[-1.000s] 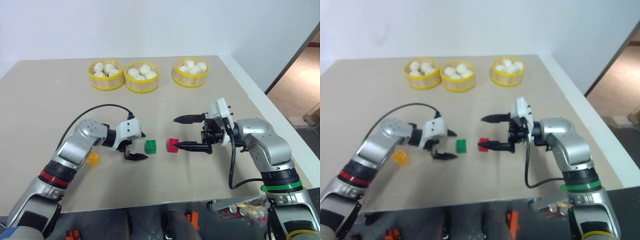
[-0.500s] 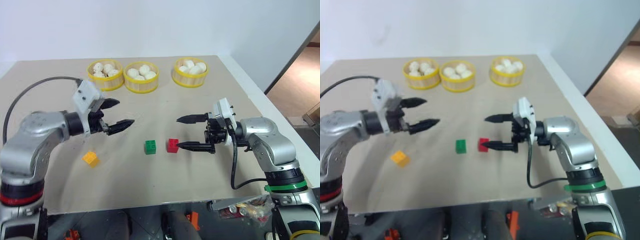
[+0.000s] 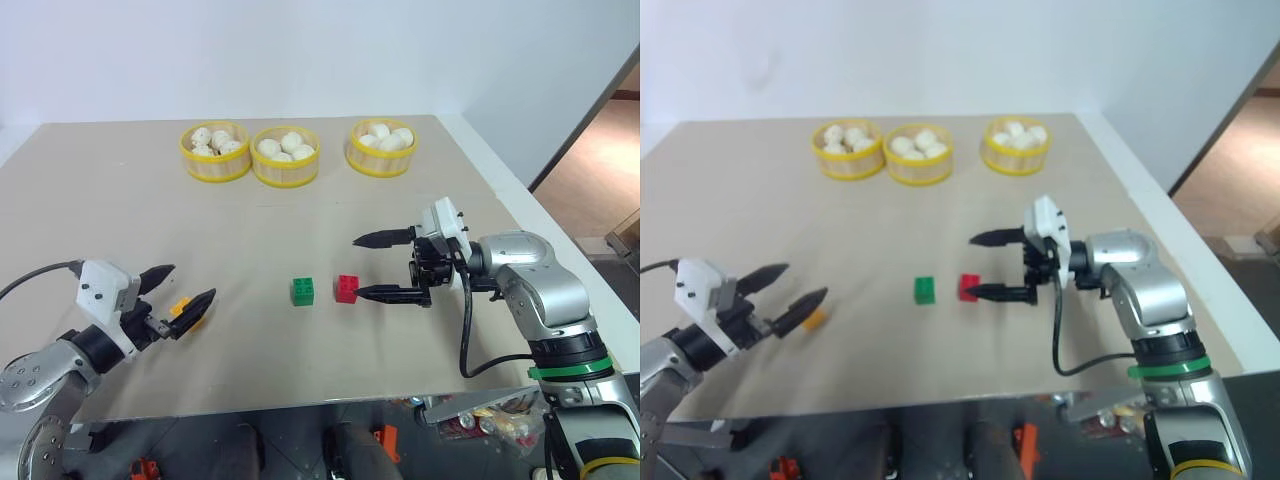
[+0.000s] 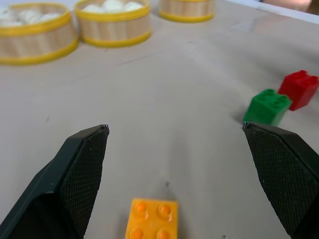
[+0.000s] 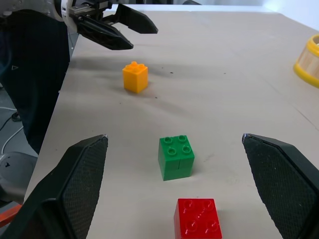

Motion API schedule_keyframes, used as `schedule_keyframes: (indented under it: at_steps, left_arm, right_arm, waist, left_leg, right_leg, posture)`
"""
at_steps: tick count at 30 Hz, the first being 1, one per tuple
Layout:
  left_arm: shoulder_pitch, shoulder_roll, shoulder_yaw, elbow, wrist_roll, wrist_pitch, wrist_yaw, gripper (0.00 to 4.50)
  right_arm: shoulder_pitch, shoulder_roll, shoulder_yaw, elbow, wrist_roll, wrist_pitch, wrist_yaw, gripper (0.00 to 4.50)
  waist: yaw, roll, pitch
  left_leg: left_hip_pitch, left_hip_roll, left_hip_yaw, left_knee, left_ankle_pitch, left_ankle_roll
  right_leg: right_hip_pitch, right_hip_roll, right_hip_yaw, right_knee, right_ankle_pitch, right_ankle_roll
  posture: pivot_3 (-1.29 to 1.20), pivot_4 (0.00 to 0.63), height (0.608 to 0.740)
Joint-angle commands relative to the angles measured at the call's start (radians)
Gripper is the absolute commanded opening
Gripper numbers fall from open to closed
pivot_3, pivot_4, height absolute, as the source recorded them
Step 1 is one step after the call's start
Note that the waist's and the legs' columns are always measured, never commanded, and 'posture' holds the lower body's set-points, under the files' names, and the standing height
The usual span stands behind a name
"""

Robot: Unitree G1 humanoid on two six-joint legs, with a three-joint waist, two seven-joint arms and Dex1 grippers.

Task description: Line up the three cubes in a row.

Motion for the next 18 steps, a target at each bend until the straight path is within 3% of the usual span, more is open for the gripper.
schedule_keyframes:
  at_steps: [1, 13, 18]
  left_arm:
    - [0.021, 0.020, -0.024, 0.049, 0.018, -0.061, -0.012, 4.47]
    - [0.083, 0.096, -0.090, 0.196, 0.062, -0.198, -0.094, 4.47]
    - [0.094, 0.122, -0.142, 0.237, 0.097, -0.248, -0.125, 4.47]
  right_arm:
    - [-0.003, -0.011, -0.003, -0.022, -0.002, -0.013, 0.014, 4.50]
    - [0.005, 0.001, -0.028, -0.038, 0.067, 0.043, 0.043, 4.50]
    - [0.016, -0.045, 0.010, -0.089, 0.086, 0.013, 0.182, 4.50]
  waist:
    - [0.000, 0.000, 0.000]
    - [0.000, 0.000, 0.000]
    - [0.000, 0.000, 0.000]
  left_leg:
    - [0.000, 0.000, 0.000, 0.000, 0.000, 0.000]
    - [-0.002, 0.001, 0.001, -0.004, -0.001, -0.002]
    - [-0.002, 0.001, 0.001, -0.004, -0.001, -0.002]
  right_leg:
    - [0.000, 0.000, 0.000, 0.000, 0.000, 0.000]
    - [-0.004, 0.001, 0.001, 0.000, -0.003, -0.002]
    - [-0.004, 0.001, 0.001, 0.000, -0.003, -0.002]
  posture:
    - [0.00, 0.150, 0.740]
    - [0.00, 0.150, 0.740]
    - [0.00, 0.150, 0.740]
